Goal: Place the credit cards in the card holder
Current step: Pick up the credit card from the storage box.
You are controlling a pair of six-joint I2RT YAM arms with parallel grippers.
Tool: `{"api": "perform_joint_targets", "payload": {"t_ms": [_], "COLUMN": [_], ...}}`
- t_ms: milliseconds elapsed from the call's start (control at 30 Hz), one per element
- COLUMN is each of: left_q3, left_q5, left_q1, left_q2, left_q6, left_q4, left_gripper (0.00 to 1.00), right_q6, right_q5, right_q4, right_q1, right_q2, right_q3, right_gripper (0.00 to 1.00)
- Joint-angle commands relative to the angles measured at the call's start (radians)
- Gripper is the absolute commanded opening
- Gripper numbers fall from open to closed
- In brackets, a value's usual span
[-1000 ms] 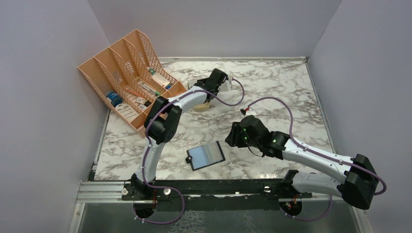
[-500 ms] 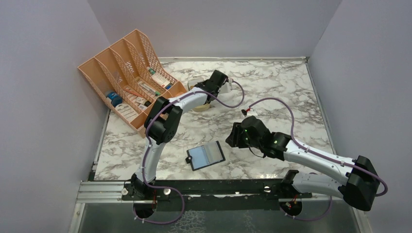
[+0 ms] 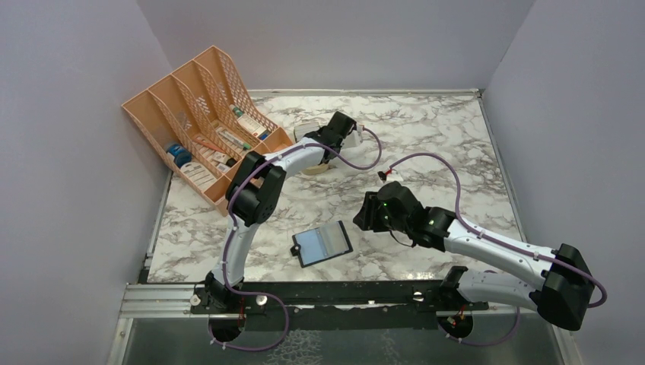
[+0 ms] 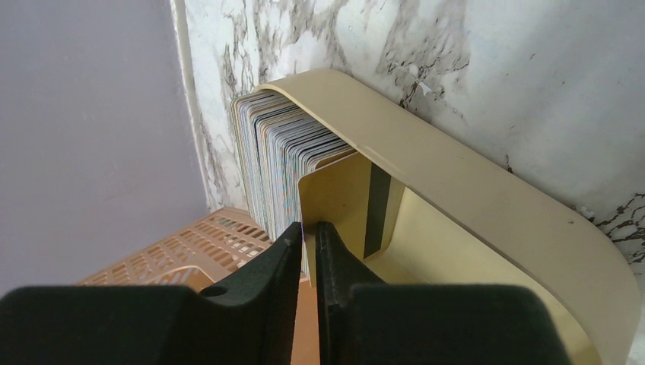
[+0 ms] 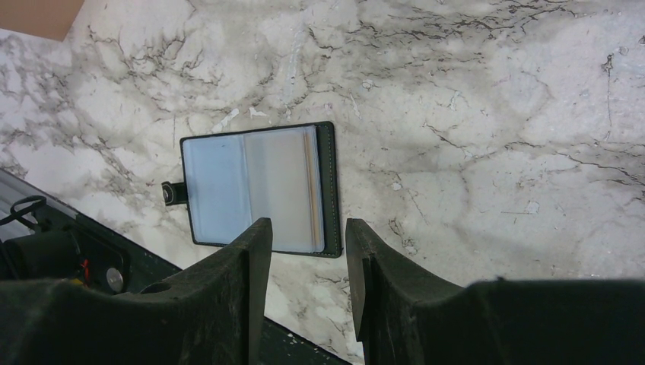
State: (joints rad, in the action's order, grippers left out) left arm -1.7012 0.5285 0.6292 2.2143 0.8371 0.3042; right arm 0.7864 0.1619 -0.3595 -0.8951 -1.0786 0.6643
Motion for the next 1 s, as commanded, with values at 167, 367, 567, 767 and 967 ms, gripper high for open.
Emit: {"api": "perform_joint_targets", "payload": {"t_ms": [167, 367, 567, 767, 967], "left_q3": [-0.015, -0.033, -0.028, -0.037, -0.057], "left_q5": [0.043, 0.05, 0.042, 0.018, 0.012], "left_q1": [0.001, 0.005, 0.018, 0.027, 0.041], "left_q2": [-0.029, -0.034, -0.057, -0.093, -0.129], "left_q6": [0.017, 0.026, 0.022, -0.01, -0.049], "left_q4": [-0.008, 0.002, 0.024, 0.073, 0.136], "left_gripper": [0.15, 0.13, 0.0, 0.0, 0.0], "right_q6": [0.001, -0.014, -0.007, 0.0, 0.007], "right_q5": [0.009, 0.014, 0.002, -0.005, -0.009], "right_q4": [-0.001, -0.005, 0.001, 0.006, 0.009], "right_q1": [-0.002, -0.002, -0.002, -0.002, -0.002], "right_q2": [0.01, -0.009, -0.017, -0.003, 0.013], "right_q3": [-0.001, 0.033, 0.028, 0.017, 0.008], "right_gripper": [0.41, 0.41, 0.41, 0.41, 0.41]}}
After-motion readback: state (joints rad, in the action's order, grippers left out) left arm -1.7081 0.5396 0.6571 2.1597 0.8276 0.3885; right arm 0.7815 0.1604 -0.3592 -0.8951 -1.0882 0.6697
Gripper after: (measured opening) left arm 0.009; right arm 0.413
